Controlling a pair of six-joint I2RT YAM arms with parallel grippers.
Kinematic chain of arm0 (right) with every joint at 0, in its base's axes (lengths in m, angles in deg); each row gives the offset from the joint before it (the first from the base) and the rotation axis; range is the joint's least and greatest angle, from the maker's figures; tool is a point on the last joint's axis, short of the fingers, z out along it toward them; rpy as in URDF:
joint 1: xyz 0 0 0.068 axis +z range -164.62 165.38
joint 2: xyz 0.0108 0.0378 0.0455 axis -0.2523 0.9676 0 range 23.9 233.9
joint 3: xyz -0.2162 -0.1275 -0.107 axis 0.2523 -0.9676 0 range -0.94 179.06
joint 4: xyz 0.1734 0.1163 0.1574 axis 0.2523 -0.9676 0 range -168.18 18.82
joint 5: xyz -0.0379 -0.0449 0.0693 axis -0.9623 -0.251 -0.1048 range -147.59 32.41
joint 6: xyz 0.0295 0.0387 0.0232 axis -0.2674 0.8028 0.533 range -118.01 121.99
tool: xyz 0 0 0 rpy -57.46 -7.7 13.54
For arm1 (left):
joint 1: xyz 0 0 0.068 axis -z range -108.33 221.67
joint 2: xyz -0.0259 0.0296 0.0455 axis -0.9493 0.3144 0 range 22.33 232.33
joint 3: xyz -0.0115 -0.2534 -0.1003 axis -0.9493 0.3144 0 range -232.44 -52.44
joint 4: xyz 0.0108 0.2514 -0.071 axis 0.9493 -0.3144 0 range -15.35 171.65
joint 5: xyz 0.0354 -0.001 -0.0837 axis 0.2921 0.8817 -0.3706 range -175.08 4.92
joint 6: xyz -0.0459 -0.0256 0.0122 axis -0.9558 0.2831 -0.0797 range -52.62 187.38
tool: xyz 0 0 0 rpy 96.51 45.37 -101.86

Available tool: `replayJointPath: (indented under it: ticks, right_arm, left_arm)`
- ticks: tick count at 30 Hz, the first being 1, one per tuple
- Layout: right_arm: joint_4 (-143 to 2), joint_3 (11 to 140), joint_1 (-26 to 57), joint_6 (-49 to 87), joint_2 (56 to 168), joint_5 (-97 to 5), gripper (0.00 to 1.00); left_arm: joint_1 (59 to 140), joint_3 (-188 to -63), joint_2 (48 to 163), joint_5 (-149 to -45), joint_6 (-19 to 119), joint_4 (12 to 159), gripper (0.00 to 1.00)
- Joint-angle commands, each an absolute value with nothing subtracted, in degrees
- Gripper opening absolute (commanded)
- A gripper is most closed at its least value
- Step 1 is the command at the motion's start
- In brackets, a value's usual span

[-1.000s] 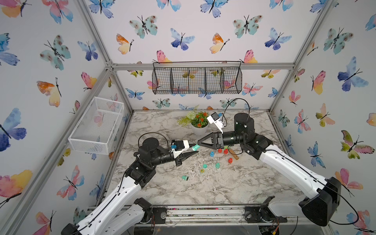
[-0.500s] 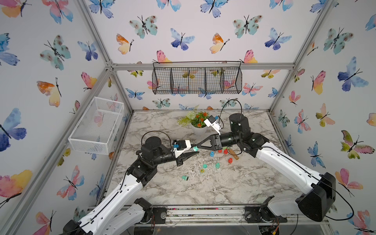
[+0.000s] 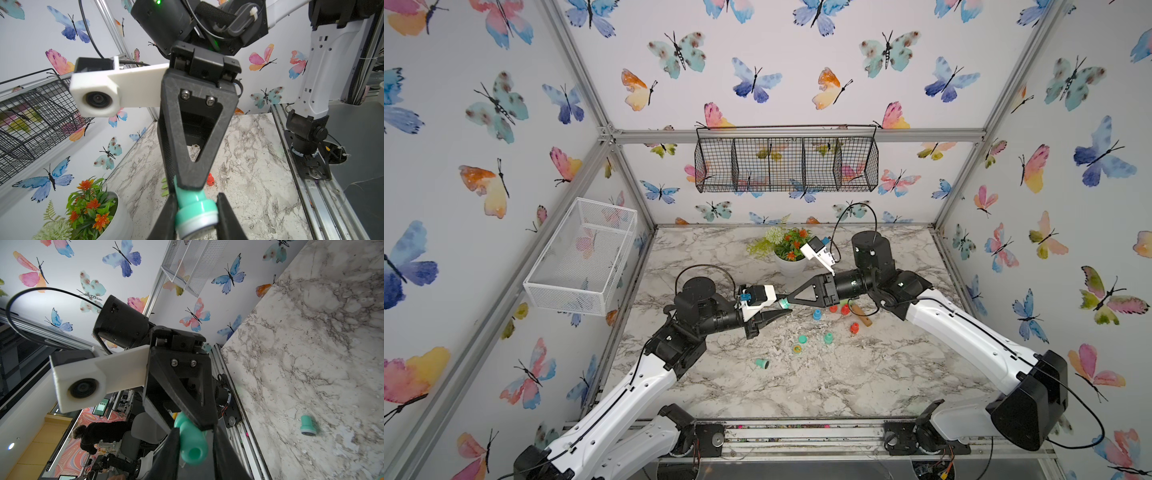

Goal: Close the stamp cap
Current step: Pick up the stamp from the center of the board.

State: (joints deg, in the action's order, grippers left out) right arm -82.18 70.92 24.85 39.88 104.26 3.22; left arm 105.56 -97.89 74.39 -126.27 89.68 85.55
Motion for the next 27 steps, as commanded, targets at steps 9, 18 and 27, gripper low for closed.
replayJointPath:
  ticks: [9,18,27]
  right_arm:
    - [-81.03,70.17,25.46,39.78,105.11,7.42,0.31]
    - [-82.06,69.81,25.48,39.13,105.81,7.45,0.32]
    - [-82.69,70.25,25.47,38.55,105.83,6.83,0.14]
  left_arm:
    - [106.65,-100.32,75.50,-126.18,90.23,86.91,0.08]
    - [107.09,-100.87,76.30,-126.03,90.27,86.92,0.08]
    - [107.36,-100.82,76.52,-124.79,89.75,86.92,0.13]
